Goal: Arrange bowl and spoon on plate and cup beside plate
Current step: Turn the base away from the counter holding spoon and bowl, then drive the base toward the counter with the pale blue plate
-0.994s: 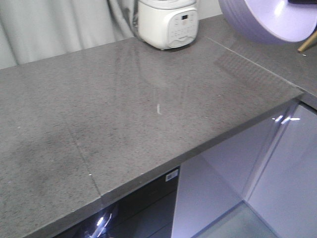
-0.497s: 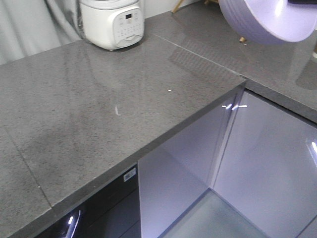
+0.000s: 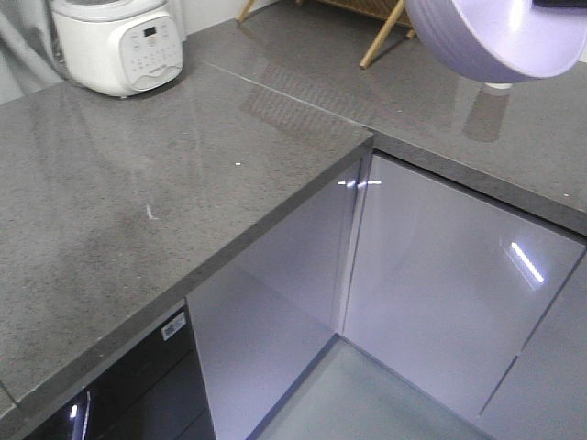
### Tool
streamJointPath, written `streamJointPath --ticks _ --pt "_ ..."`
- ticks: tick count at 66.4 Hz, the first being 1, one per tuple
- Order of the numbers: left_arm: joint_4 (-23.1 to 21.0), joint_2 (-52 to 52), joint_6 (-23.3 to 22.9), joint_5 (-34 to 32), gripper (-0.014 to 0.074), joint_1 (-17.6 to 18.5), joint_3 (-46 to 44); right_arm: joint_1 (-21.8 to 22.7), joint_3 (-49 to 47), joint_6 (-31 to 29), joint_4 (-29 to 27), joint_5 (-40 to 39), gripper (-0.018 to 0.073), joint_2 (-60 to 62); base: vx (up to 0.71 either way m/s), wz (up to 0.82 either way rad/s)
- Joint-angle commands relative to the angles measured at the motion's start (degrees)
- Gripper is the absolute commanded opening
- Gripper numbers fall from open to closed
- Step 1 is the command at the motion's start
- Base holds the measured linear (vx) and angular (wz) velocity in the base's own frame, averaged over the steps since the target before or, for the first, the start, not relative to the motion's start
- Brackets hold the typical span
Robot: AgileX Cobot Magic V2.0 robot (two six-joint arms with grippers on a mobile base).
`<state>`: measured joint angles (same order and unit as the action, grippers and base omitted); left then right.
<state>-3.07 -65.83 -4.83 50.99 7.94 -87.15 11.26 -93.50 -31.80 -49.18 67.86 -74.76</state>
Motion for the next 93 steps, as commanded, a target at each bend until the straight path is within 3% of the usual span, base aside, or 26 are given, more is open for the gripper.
streamJointPath --ticks 1,93 --pt "-0.67 1.06 -0.04 -3.54 -0.0006 0.04 -1.54 0.30 -1.67 -0.58 -3.09 -2.41 -0.0010 1.49 -0.03 -0.27" --pt "-0.67 1.06 -0.04 -3.54 -0.0006 0.04 -1.54 0.30 -1.67 -0.58 -3.09 -2.41 -0.0010 1.49 -0.03 -0.30"
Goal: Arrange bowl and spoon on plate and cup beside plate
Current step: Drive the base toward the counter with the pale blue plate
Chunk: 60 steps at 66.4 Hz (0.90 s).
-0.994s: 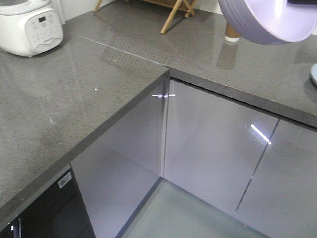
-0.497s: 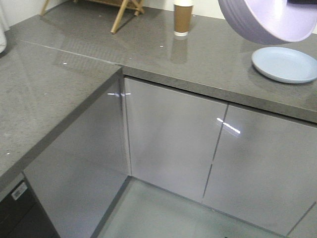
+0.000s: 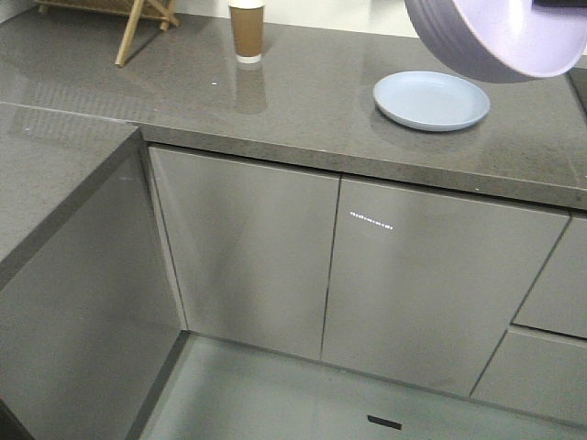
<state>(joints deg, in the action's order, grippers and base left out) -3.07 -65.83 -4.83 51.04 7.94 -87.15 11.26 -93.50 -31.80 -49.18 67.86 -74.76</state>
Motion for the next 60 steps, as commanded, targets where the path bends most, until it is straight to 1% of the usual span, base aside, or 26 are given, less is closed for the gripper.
streamJointPath --ticks 1,25,60 --pt "-0.67 1.06 -0.04 -3.59 -0.0006 0.04 -1.54 0.30 -1.67 -0.58 -3.09 -2.41 -0.0010 1.49 -0.04 -0.24" --pt "-0.67 1.06 -0.04 -3.59 -0.0006 0.04 -1.54 0.30 -1.67 -0.58 -3.09 -2.41 -0.0010 1.49 -0.04 -0.18" --pt "-0.67 1.06 -0.04 -3.59 -0.0006 0.04 -1.54 0.30 -1.67 -0.58 -3.09 -2.41 -0.0010 1.49 -0.01 -0.08"
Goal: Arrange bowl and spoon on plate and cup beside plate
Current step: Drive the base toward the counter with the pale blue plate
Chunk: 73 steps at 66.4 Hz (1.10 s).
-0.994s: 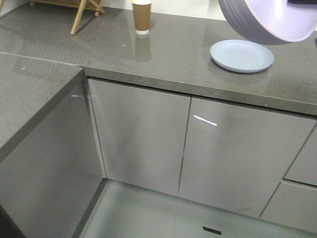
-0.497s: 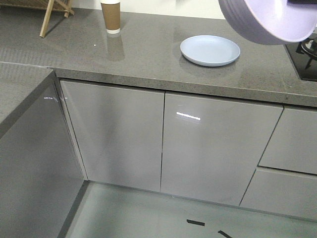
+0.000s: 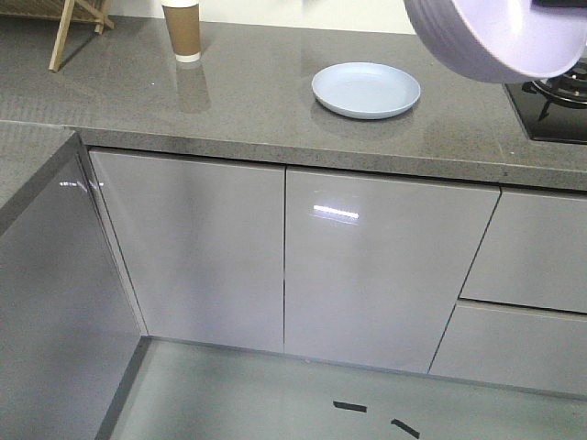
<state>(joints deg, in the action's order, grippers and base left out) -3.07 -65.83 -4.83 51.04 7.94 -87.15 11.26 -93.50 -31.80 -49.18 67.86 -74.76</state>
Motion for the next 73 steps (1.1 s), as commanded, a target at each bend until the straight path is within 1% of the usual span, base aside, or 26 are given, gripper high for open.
streamJointPath --ticks 1,73 --pt "-0.67 1.06 -0.04 -3.59 -0.0006 0.04 -1.54 0.30 -1.67 -0.58 -3.09 -2.41 -0.0010 1.49 0.00 -0.04" --pt "-0.67 1.06 -0.04 -3.59 -0.0006 0.04 -1.54 0.30 -1.67 -0.58 -3.09 -2.41 -0.0010 1.49 0.02 -0.10"
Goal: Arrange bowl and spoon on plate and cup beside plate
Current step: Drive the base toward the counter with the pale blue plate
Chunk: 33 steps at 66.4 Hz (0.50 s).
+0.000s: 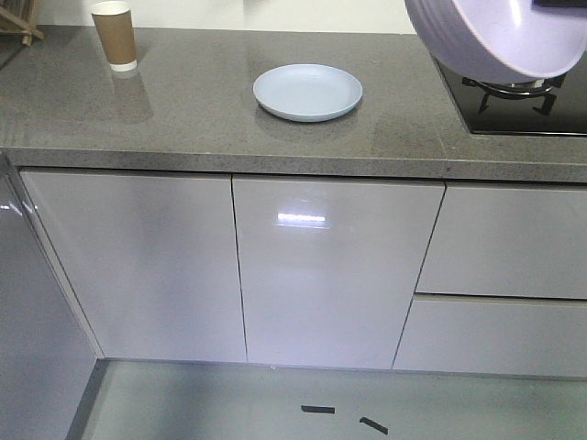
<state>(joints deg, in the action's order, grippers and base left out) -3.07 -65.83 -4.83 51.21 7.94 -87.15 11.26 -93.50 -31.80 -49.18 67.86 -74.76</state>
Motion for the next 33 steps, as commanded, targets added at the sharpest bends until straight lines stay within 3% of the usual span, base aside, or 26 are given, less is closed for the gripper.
streamJointPath --ticks 1,33 --pt "-0.67 1.06 -0.04 -3.76 -0.0006 0.04 -1.54 0.30 -1.67 -0.58 -3.09 -2.41 -0.0010 1.49 0.03 -0.09" --pt "-0.67 1.06 -0.04 -3.76 -0.0006 0.04 -1.54 0.30 -1.67 -0.58 -3.09 -2.41 -0.0010 1.49 0.02 -0.05"
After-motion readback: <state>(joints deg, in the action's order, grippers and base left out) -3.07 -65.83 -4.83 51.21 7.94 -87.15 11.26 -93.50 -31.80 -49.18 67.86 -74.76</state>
